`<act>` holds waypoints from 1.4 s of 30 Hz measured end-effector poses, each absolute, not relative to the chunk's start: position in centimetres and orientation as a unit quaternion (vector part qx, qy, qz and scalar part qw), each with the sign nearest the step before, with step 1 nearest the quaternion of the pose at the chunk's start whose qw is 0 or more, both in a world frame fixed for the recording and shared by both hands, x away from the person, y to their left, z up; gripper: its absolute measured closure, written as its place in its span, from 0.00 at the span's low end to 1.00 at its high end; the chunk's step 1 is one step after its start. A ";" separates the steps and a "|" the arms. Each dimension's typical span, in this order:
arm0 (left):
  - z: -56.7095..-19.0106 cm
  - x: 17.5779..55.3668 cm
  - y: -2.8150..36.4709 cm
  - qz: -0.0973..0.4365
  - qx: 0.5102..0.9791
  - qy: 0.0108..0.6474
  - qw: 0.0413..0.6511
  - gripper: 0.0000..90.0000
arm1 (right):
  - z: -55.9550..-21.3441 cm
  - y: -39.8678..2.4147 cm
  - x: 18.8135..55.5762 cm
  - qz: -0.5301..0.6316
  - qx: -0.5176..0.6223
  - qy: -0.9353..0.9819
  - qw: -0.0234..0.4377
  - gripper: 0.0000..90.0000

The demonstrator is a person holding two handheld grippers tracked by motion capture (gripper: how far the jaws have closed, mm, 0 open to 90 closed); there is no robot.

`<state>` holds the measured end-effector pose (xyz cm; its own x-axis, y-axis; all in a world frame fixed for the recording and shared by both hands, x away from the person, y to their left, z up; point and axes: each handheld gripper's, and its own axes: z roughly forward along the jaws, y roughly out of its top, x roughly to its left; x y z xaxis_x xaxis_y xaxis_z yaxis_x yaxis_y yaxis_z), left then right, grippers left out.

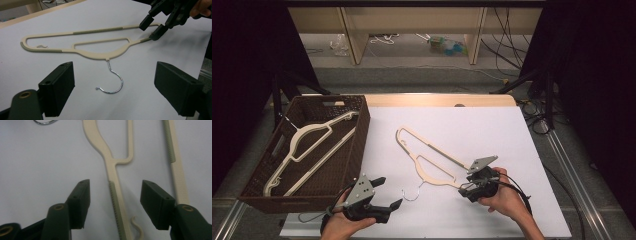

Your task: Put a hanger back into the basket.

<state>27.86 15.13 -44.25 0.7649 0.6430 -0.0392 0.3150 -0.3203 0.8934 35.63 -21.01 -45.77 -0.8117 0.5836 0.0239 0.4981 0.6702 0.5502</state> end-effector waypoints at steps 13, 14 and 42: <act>-44.2 27.8 15.0 0.158 0.797 0.298 0.501 0.19 | -46.0 -20.0 37.1 0.230 0.272 0.932 0.063 0.66; -44.2 27.8 15.0 0.159 0.798 0.297 0.500 0.19 | -46.1 -19.9 37.2 0.228 0.266 0.935 0.062 0.67; -44.3 27.8 14.8 0.158 0.807 0.286 0.492 0.20 | -46.0 -18.4 38.2 0.164 0.246 0.955 0.037 0.85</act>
